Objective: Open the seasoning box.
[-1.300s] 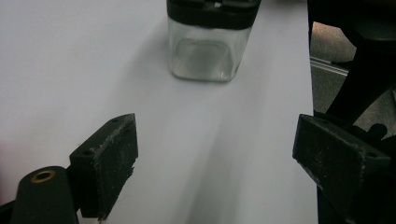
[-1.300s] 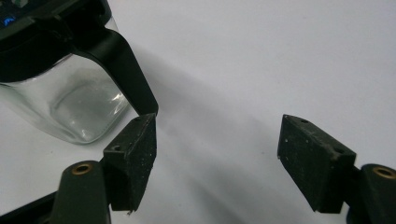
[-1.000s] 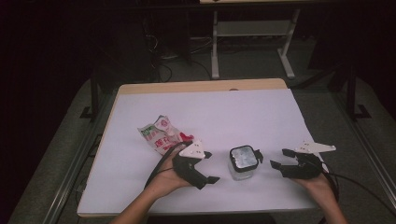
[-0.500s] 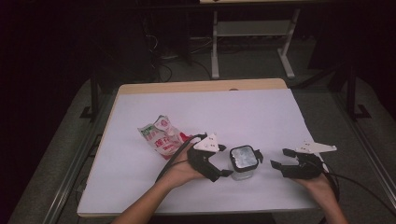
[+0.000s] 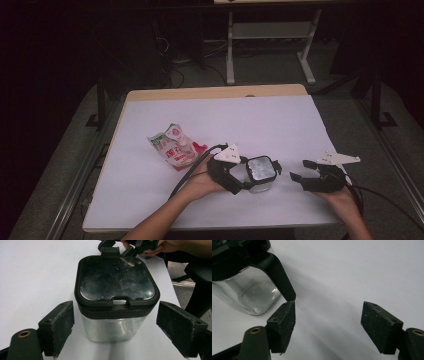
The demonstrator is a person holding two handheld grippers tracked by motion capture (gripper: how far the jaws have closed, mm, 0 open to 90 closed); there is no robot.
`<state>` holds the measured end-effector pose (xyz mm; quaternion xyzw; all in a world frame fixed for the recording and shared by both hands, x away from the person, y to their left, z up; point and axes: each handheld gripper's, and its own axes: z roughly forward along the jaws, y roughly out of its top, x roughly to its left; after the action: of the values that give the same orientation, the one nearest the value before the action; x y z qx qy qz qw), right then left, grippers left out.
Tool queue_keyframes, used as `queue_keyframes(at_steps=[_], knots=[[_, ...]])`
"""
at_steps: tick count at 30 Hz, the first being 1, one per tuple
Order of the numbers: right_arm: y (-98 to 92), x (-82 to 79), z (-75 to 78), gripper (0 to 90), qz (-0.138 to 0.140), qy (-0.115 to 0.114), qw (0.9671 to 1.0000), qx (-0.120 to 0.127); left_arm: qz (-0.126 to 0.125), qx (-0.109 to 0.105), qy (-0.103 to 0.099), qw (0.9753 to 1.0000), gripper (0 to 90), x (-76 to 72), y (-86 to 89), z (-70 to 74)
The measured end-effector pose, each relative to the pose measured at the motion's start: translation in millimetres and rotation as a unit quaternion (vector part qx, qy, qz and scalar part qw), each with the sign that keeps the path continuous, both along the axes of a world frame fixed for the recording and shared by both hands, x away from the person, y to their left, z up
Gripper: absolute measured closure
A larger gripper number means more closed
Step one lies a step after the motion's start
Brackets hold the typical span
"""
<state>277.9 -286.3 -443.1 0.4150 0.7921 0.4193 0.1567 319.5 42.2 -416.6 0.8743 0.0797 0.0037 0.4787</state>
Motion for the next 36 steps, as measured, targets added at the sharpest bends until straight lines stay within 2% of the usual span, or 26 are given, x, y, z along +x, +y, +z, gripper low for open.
queue_keyframes(at_steps=[4, 17, 19, 36], knots=[[-0.1, 0.8, -1.1, 27.5, 0.0, -0.001, 1.0, -0.001, -0.001, 0.0, 0.001, 1.0, 18.2, -0.1, -0.9, -0.4], [-1.9, 0.9, -2.0, 27.5, -0.004, 0.002, 1.0, -0.001, 0.003, 0.001, 0.006, 1.0, 18.4, -0.8, -0.8, 1.6], [-2.4, 0.9, -2.0, 27.5, -0.004, 0.0, 1.0, -0.002, 0.004, -0.007, 0.01, 0.9999, 18.6, -0.1, 0.1, 3.1], [-2.3, 1.1, -2.0, 27.5, -0.006, 0.0, 1.0, -0.002, 0.009, -0.004, 0.004, 0.9999, 18.8, -2.1, -0.2, 7.9]])
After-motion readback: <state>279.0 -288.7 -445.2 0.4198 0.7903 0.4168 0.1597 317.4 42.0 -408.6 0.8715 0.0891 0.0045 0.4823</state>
